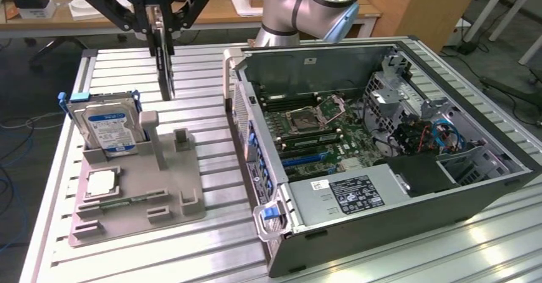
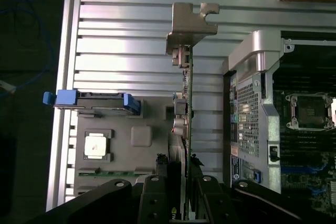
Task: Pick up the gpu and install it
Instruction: 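Pick up the gpu and move the gpu toward the slot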
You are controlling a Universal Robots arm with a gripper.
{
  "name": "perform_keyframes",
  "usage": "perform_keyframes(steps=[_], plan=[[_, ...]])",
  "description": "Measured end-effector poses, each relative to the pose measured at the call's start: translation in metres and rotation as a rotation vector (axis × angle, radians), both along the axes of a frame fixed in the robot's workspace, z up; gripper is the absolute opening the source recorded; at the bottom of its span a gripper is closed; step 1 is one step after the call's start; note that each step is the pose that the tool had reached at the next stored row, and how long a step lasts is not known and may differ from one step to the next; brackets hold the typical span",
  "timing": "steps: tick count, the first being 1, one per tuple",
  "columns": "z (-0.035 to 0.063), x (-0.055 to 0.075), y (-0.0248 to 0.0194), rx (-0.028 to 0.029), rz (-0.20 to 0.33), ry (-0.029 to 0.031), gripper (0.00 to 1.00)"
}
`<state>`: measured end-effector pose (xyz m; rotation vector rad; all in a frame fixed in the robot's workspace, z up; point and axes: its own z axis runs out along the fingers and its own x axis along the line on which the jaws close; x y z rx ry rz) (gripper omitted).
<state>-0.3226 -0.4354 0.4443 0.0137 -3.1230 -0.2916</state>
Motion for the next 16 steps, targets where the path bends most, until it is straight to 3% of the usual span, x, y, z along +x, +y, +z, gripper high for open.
perform_keyframes(steps=[1, 2, 6, 8, 10, 11, 12, 16], plan=[[0.0004, 0.0000, 0.0000, -0.0070, 0.000, 0.0000, 0.26], [0.0007, 0.0000, 0.0000, -0.0184, 0.000, 0.0002, 0.26], [0.0016, 0.0000, -0.0001, -0.0752, 0.000, 0.0000, 0.26], [0.0016, 0.0000, -0.0001, -0.0998, 0.000, 0.0000, 0.26], [0.0017, 0.0000, -0.0001, -0.1324, 0.000, 0.0001, 0.26], [0.0017, 0.0001, -0.0001, -0.1448, 0.000, 0.0002, 0.26], [0.0017, 0.0006, -0.0001, -0.1478, 0.000, 0.0001, 0.26], [0.0015, 0.0051, -0.0001, -0.1481, 0.000, 0.0003, 0.26]])
